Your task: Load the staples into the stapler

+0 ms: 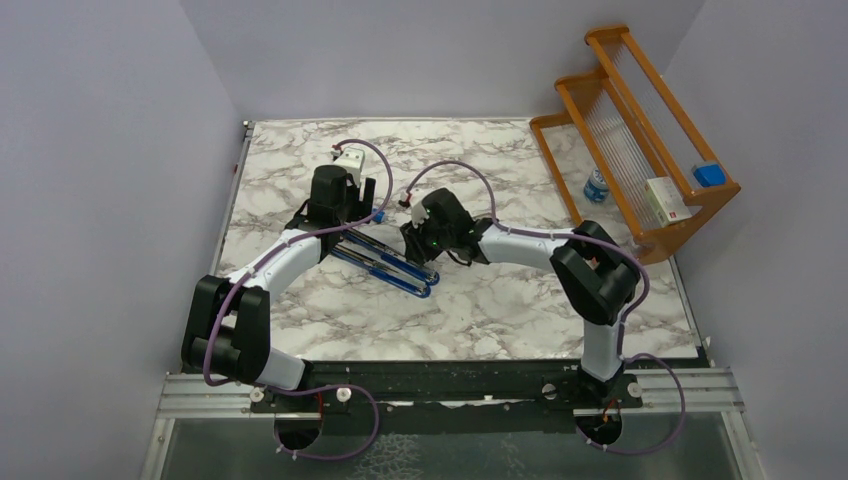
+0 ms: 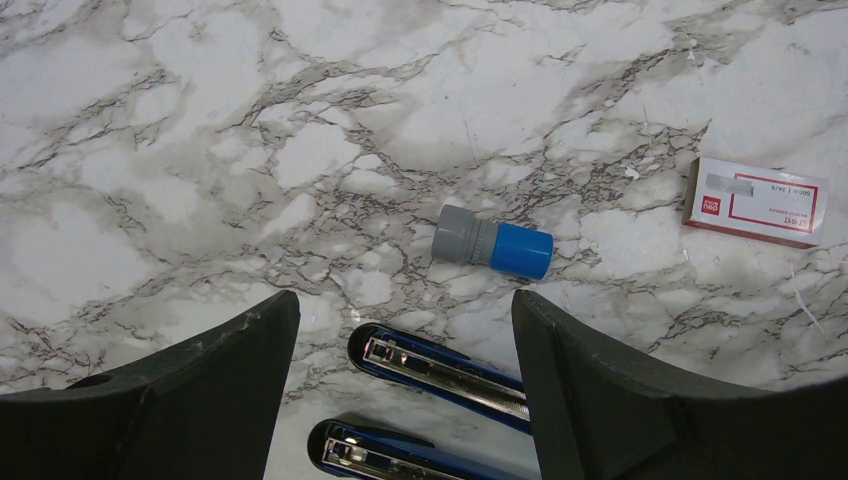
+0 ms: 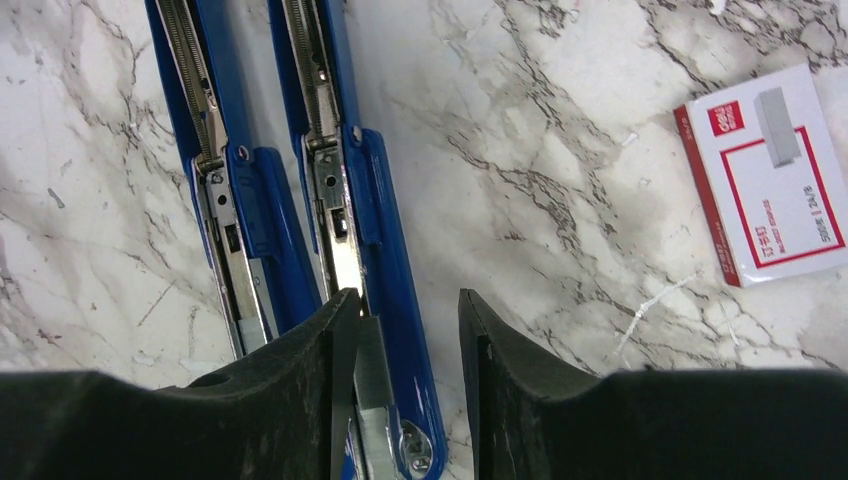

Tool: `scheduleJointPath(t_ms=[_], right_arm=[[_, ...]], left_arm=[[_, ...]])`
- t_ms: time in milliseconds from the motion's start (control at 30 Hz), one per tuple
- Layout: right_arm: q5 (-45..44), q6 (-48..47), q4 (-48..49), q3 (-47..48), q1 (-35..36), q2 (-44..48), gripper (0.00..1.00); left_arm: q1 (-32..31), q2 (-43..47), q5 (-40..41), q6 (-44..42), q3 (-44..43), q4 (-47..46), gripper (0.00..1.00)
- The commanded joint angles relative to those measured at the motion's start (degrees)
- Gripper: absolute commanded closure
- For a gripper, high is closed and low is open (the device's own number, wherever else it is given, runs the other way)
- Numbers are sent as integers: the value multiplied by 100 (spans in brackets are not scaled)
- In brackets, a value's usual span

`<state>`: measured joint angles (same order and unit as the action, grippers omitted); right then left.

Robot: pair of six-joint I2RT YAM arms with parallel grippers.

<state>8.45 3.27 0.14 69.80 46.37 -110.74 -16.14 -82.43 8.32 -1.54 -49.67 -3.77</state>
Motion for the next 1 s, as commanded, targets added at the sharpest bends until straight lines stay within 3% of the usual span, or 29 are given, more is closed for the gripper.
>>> scheduleJointPath(t_ms=[0, 467, 967], right_arm=[[610, 477, 370, -265, -302, 393, 55], [2251, 721, 986, -815, -743, 445, 53], [2147, 523, 525, -606, -743, 158, 53]], left_arm=[[32, 171, -120, 36, 102, -165, 19], [34, 191, -153, 49, 106, -169, 19], [32, 158, -137, 42, 104, -174, 19]])
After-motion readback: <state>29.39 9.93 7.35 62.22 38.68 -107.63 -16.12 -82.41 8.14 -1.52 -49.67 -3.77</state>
